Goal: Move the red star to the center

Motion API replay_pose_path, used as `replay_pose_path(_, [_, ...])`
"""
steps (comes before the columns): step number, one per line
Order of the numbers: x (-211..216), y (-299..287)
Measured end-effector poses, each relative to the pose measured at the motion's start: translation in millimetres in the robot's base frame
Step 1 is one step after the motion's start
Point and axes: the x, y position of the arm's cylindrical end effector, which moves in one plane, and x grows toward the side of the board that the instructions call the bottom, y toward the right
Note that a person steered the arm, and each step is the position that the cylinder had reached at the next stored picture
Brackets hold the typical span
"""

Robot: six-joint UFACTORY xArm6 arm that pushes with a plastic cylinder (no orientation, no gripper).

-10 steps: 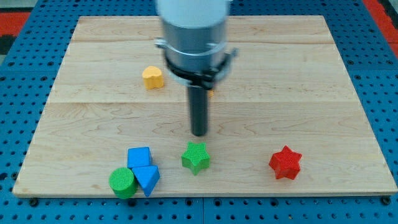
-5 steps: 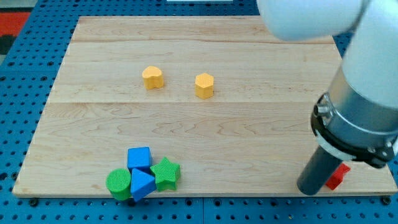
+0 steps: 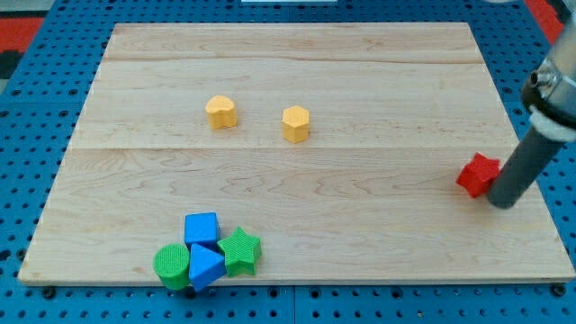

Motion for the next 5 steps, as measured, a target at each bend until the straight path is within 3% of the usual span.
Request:
replay_pose_path(2, [-87.8, -214.1])
replay_pose_path(4, [16.0, -56.1])
replay_pose_path(5, [-49.9, -19.2])
